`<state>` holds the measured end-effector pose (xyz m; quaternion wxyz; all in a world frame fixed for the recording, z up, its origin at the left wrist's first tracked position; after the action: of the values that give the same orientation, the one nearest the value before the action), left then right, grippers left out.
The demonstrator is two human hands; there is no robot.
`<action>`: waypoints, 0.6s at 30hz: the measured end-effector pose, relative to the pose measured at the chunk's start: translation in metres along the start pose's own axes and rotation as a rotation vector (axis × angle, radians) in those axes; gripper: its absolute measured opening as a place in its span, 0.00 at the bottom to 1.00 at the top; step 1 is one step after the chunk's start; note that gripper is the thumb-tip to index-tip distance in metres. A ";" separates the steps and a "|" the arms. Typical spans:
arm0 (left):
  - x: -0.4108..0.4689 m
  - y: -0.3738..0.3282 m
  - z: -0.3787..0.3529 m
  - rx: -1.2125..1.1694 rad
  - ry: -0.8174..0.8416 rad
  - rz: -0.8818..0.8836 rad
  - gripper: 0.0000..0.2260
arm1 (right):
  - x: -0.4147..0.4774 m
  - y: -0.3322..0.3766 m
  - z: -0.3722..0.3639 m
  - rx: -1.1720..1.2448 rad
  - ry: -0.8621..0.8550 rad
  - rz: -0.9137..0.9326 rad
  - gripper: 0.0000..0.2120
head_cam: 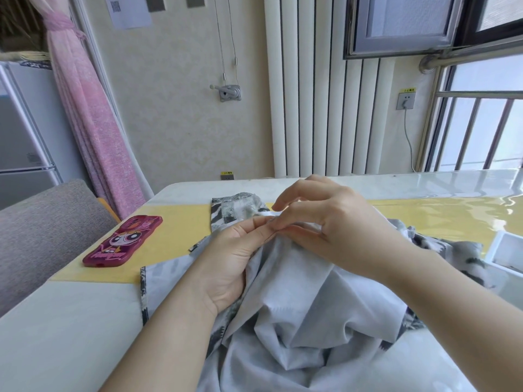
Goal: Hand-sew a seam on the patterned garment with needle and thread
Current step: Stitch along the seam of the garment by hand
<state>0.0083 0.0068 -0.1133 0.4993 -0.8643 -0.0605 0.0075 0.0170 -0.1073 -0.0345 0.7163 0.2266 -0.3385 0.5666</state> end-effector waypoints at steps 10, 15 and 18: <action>-0.002 -0.014 0.019 0.466 -0.269 -0.182 0.03 | -0.002 -0.037 0.025 1.376 -0.469 -0.779 0.09; -0.005 -0.021 0.013 0.558 -0.279 -0.263 0.04 | -0.013 -0.052 0.024 1.075 -0.229 -0.939 0.09; -0.006 -0.016 0.009 0.412 -0.224 -0.202 0.04 | -0.008 -0.031 0.010 0.355 0.219 -0.639 0.06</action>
<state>0.0006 0.0223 -0.1040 0.6531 -0.7278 -0.1986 0.0657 0.0432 -0.1273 -0.0320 0.8382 0.3794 -0.0689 0.3855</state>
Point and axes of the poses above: each hand's wrist, its own x-axis towards the middle knuckle, its own z-axis out of the back of the hand, y = z × x, the point moved 7 cm from there along x, towards the middle knuckle, and after that the axes turned 7 degrees about -x, right-handed, at the moved point
